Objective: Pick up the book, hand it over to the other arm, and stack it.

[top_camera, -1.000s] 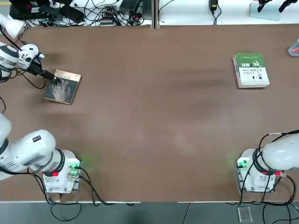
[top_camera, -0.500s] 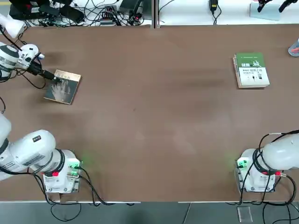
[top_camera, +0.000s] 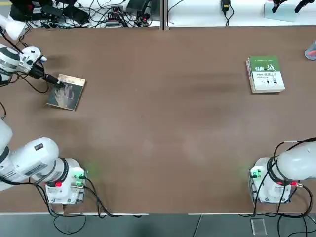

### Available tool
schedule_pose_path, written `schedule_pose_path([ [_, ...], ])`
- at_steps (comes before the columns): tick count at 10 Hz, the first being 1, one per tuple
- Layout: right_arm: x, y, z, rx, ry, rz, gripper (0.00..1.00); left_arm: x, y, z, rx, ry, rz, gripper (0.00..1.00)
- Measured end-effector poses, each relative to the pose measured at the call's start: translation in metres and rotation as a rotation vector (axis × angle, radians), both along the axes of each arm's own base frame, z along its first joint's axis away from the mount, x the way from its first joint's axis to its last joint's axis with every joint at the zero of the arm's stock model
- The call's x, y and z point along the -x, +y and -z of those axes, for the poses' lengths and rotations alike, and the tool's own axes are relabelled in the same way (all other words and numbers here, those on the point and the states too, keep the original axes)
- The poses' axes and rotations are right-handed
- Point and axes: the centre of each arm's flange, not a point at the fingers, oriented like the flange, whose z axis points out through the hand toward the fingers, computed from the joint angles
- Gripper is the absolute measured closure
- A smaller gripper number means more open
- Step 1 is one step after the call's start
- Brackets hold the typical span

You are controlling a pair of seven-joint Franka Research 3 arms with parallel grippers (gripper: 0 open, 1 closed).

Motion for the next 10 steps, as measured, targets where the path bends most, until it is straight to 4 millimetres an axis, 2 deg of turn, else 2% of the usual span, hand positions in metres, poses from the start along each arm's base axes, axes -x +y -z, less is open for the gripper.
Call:
schedule_pose_path([
  [1, 0.0000, -0.0001, 0.0000, 0.000, 0.000, 0.000, 0.00, -0.0006, 0.0003, 0.0002, 0.001, -0.001, -0.001, 0.50],
  [2, -0.0001, -0.0004, 0.0000, 0.002, -0.001, 0.001, 0.00, -0.0008, 0.0005, 0.0005, 0.001, -0.001, -0.001, 0.65],
  [3, -0.0001, -0.0010, -0.0001, 0.005, -0.001, 0.001, 0.00, -0.0008, 0.0004, 0.0007, 0.002, 0.000, -0.001, 0.65],
  [4, -0.0002, -0.0015, -0.0001, 0.008, -0.001, 0.002, 0.00, -0.0004, 0.0002, 0.0006, 0.006, 0.003, 0.001, 0.71],
  [6, -0.0002, -0.0022, -0.0001, 0.011, -0.001, 0.002, 0.00, 0.0006, -0.0020, -0.0020, 0.036, 0.018, 0.007, 0.89],
  [7, -0.0002, -0.0026, -0.0001, 0.016, -0.002, 0.002, 0.00, 0.0005, -0.0023, -0.0033, 0.044, 0.022, 0.010, 0.94],
  [10, -0.0002, -0.0027, -0.0001, 0.038, -0.003, -0.002, 0.00, 0.0010, -0.0022, -0.0034, 0.047, 0.025, 0.011, 0.94],
])
